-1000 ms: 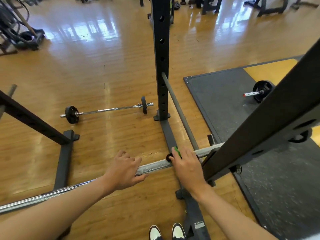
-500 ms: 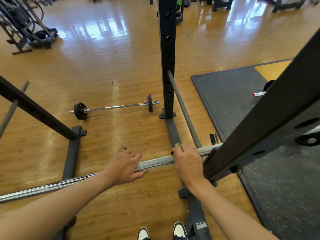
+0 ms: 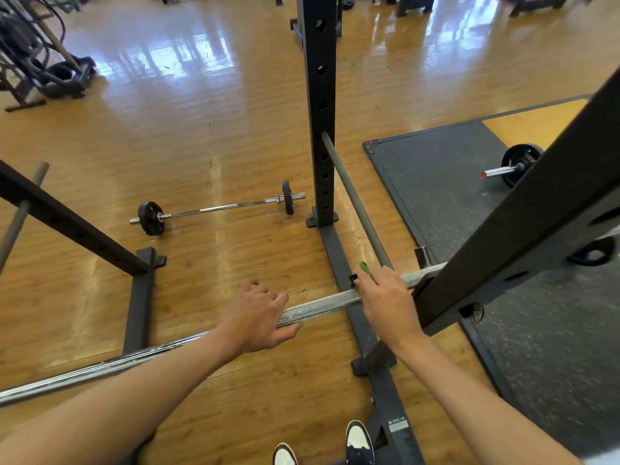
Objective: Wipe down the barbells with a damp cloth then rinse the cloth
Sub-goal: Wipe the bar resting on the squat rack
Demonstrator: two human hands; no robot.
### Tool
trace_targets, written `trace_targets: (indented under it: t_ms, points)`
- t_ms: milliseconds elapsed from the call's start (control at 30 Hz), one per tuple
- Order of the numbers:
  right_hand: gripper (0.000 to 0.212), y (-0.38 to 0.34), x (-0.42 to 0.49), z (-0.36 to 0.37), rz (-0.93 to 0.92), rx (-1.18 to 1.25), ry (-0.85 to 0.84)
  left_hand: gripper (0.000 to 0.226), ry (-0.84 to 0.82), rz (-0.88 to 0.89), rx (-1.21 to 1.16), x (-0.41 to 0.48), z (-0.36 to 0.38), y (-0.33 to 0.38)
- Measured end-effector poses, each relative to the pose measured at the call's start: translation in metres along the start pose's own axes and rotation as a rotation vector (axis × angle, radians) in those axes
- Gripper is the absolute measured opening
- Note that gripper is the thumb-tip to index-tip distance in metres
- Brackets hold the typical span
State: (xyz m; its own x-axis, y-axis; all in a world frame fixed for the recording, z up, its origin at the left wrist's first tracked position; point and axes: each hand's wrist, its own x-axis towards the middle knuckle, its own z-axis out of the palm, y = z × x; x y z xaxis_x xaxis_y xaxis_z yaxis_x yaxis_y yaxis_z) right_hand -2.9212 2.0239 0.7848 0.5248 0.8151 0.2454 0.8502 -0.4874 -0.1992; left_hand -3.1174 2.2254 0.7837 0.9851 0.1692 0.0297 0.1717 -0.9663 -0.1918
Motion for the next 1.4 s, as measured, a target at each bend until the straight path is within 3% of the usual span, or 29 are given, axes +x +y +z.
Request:
trace_targets:
  t_ms: [67, 200, 333, 467, 600, 700, 767, 833, 967, 1067, 1133, 1200, 1267, 1400]
  points:
    - [0.026, 0.014, -0.004, -0.002, 0.005, -0.070, 0.024, 0.057, 0.030, 0.008, -0.018, -0.003, -0.002, 0.001]
    - [0.023, -0.006, 0.021, -0.002, 0.261, -0.169, -0.007, 0.050, 0.071, 0.004, -0.025, -0.013, -0.005, 0.000]
    - [0.027, -0.038, 0.014, 0.014, -0.031, -0.020, 0.009, 0.056, -0.016, -0.001, -0.030, -0.028, -0.003, -0.013]
    - [0.028, -0.009, -0.005, 0.015, -0.239, 0.013, 0.074, 0.052, -0.124, 0.053, -0.092, -0.027, -0.004, -0.015]
    - [0.044, 0.011, 0.019, -0.001, 0.060, -0.230, -0.035, 0.050, -0.123, 0.056, -0.129, -0.028, -0.002, -0.016]
    - [0.053, -0.016, 0.036, 0.003, 0.190, -0.177, -0.154, 0.049, -0.108, 0.063, -0.143, -0.027, 0.001, -0.016]
    - [0.054, -0.036, 0.034, 0.008, 0.115, -0.088, -0.182, 0.050, -0.109, 0.072, -0.143, -0.027, 0.003, -0.017]
    - [0.048, -0.045, 0.019, 0.011, -0.030, -0.006, -0.093, 0.052, -0.108, 0.078, -0.157, -0.027, 0.004, -0.018]
    - [0.028, -0.006, -0.004, 0.010, -0.284, 0.036, 0.042, 0.052, -0.098, 0.094, -0.167, -0.027, 0.005, -0.019]
    - [0.036, 0.020, 0.009, -0.006, -0.088, -0.021, -0.017, 0.050, -0.043, 0.096, -0.133, -0.027, 0.006, -0.019]
    - [0.042, 0.013, 0.025, -0.007, 0.113, -0.081, -0.098, 0.052, -0.052, 0.087, -0.136, -0.028, 0.007, -0.019]
    - [0.048, -0.007, 0.040, -0.001, 0.197, -0.121, -0.186, 0.052, -0.043, 0.089, -0.137, -0.027, 0.008, -0.019]
    - [0.048, -0.035, 0.043, 0.008, 0.099, -0.106, -0.264, 0.050, -0.044, 0.093, -0.142, -0.026, 0.008, -0.019]
    - [0.027, -0.053, 0.013, 0.014, -0.152, 0.046, -0.122, 0.050, -0.056, 0.104, -0.149, -0.026, 0.007, -0.021]
